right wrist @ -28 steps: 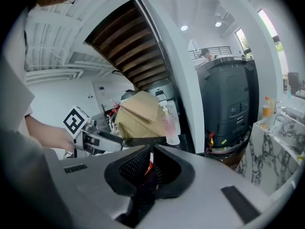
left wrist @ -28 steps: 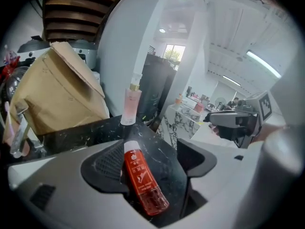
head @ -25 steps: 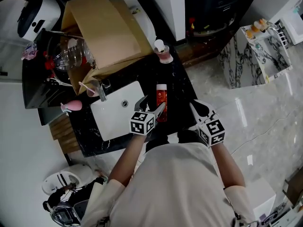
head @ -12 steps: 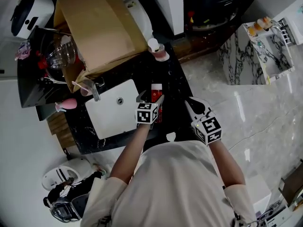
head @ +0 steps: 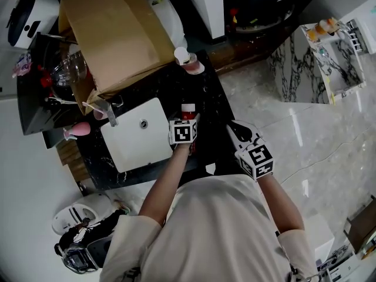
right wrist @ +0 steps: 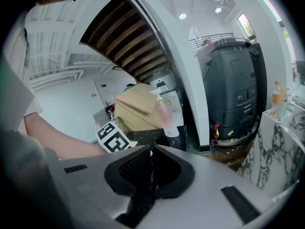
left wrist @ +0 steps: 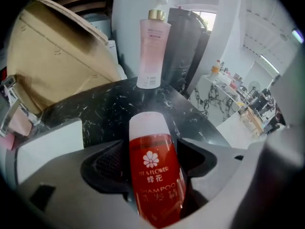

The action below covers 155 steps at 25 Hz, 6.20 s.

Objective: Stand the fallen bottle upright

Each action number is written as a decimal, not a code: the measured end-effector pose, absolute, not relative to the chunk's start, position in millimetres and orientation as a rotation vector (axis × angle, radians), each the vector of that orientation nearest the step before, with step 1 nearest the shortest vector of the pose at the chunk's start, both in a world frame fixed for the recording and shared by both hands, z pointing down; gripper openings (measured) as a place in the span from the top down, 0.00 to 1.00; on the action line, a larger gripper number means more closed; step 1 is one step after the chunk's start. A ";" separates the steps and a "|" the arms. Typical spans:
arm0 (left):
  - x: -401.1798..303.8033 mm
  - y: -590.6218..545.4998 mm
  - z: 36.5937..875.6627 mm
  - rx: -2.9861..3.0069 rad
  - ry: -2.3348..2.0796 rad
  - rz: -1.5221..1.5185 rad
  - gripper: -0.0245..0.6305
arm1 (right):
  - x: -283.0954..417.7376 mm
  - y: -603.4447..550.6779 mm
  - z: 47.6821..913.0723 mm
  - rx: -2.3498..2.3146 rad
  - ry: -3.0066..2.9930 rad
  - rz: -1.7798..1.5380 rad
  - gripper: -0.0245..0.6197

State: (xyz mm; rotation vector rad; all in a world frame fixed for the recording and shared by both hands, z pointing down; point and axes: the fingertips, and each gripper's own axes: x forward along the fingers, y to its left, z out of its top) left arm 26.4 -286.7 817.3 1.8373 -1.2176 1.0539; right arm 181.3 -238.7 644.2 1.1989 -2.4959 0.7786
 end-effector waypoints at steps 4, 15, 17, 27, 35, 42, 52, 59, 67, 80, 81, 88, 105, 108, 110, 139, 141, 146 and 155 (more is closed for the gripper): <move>27.1 -288.6 827.6 1.778 -1.219 1.056 0.44 | 187.1 -237.0 646.9 1.195 -2.491 0.795 0.90; 22.2 -288.0 827.1 1.750 -1.265 0.994 0.51 | 185.9 -230.4 649.4 1.175 -2.500 0.824 0.90; 22.7 -286.5 819.7 1.771 -1.271 0.976 0.51 | 183.7 -228.6 648.2 1.168 -2.504 0.827 0.90; 22.6 -266.8 779.1 1.923 -1.258 0.904 0.52 | 163.8 -215.9 636.1 1.140 -2.528 0.801 0.90; 20.1 -244.8 754.1 2.029 -1.252 0.882 0.52 | 145.0 -195.2 629.6 1.114 -2.550 0.779 0.90; 13.2 -225.2 742.2 2.070 -1.254 0.875 0.52 | 139.7 -180.3 620.0 1.123 -2.559 0.736 0.90; 2.0 -213.8 722.1 2.108 -1.287 0.805 0.52 | 135.5 -165.7 613.2 1.130 -2.563 0.690 0.90; -4.3 -216.4 709.8 2.141 -1.316 0.752 0.52 | 129.1 -166.0 602.8 1.125 -2.589 0.658 0.90; -7.3 -229.0 694.4 2.205 -1.349 0.686 0.52 | 122.7 -165.9 596.0 1.116 -2.599 0.632 0.90; 0.4 -224.3 679.8 2.380 -1.377 0.586 0.52 | 123.7 -161.2 603.4 1.112 -2.576 0.641 0.90; 0.1 -222.4 679.0 2.389 -1.379 0.581 0.52 | 124.5 -161.7 604.0 1.112 -2.574 0.642 0.90; -5.4 -208.2 677.6 2.438 -1.373 0.542 0.52 | 124.3 -162.1 607.1 1.095 -2.574 0.643 0.90; 5.4 -189.8 682.3 2.497 -1.333 0.596 0.50 | 116.9 -157.8 610.0 1.084 -2.596 0.674 0.90; 6.0 -188.7 681.9 2.495 -1.339 0.599 0.49 | 118.1 -156.2 610.2 1.090 -2.595 0.676 0.90; 5.7 -187.7 682.7 2.488 -1.346 0.604 0.49 | 120.1 -155.7 611.0 1.098 -2.591 0.680 0.90; -24.2 -156.7 586.1 2.655 -1.178 0.356 0.42 | 67.2 -151.1 571.6 1.126 -2.580 0.534 0.90; -34.2 -152.5 577.8 2.646 -1.180 0.338 0.42 | 63.4 -147.5 565.5 1.142 -2.570 0.519 0.90; -56.1 -142.9 567.0 2.627 -1.160 0.328 0.43 | 55.9 -137.0 544.8 1.172 -2.556 0.476 0.90; -82.3 -127.9 555.4 2.625 -1.209 0.325 0.54 | 55.8 -118.2 520.8 1.226 -2.538 0.404 0.90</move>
